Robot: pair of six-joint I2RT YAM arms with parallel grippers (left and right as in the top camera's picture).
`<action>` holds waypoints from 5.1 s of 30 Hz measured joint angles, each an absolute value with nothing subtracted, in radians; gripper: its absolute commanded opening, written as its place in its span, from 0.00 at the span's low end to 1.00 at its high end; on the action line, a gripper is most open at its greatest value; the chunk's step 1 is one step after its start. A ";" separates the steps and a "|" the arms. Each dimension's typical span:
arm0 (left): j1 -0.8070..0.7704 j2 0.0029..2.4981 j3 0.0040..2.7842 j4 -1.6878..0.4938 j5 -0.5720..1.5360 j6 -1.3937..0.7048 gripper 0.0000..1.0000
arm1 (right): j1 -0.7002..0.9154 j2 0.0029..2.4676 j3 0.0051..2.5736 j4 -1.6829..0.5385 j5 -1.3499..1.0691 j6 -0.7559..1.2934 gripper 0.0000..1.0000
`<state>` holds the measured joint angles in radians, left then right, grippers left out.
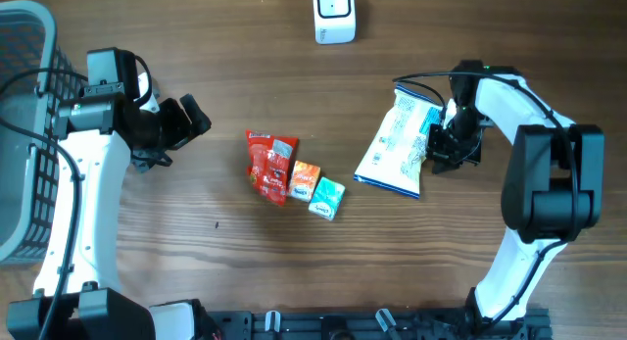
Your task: Scan the item barcode
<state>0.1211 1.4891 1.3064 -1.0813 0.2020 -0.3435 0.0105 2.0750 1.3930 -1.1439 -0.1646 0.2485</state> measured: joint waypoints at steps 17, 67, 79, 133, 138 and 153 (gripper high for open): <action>0.121 1.489 1.307 -1.081 0.202 -0.344 1.00 | 0.083 2.042 1.362 -1.023 -0.282 0.216 0.04; 0.121 1.489 1.307 -1.081 0.202 -0.344 1.00 | -0.099 1.953 1.109 -0.552 -0.627 0.474 0.04; 0.121 1.489 1.307 -1.081 0.202 -0.344 1.00 | -0.080 1.907 1.292 -0.770 -0.459 0.406 1.00; 0.121 1.489 1.307 -1.081 0.198 -0.344 1.00 | -0.001 1.863 1.192 1.151 -1.559 1.800 0.04; 0.121 1.489 1.307 -1.081 0.198 -0.344 1.00 | -0.001 1.862 1.192 1.151 -1.559 1.737 0.05; 0.121 1.489 1.307 -1.082 0.198 -0.344 1.00 | -0.082 1.848 1.209 0.281 -1.247 1.179 0.83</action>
<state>0.1211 1.4895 1.3067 -1.0821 0.1978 -0.3435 -0.0822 1.8477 1.2095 0.2810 -1.2472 1.1793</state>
